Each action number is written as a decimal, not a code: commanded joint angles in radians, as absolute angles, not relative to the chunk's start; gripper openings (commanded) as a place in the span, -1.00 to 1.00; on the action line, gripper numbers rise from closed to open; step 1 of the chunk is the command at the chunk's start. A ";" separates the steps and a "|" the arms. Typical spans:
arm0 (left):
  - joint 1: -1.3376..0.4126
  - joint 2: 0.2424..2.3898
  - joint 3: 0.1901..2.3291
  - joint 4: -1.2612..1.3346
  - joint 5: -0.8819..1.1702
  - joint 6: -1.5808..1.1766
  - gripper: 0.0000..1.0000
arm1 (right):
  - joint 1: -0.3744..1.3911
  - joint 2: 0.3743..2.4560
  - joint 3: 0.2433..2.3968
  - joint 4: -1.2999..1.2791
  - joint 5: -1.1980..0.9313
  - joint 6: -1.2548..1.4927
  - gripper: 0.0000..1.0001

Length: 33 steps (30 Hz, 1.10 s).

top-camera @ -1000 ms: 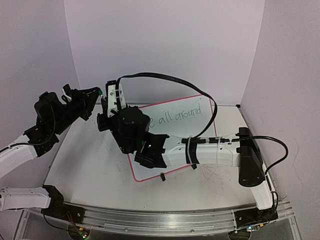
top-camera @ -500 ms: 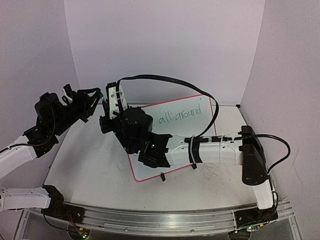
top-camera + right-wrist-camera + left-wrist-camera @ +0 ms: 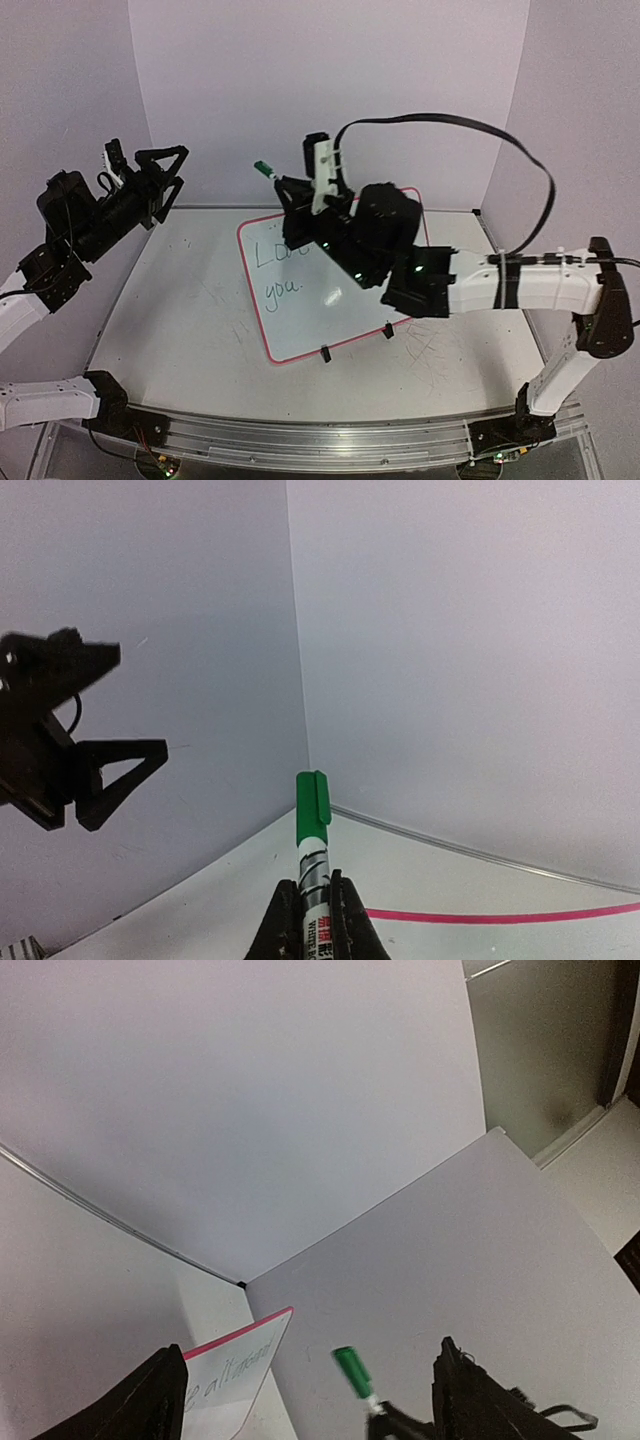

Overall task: Write a sentence on the whiteboard
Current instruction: Put down the whiteboard marker at the center of the board.

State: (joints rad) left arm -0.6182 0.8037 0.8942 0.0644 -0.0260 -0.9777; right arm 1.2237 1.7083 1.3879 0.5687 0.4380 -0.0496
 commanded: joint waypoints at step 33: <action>-0.618 0.898 0.968 -0.044 0.099 -0.811 0.74 | 0.008 1.305 0.536 0.274 -0.417 0.458 -1.00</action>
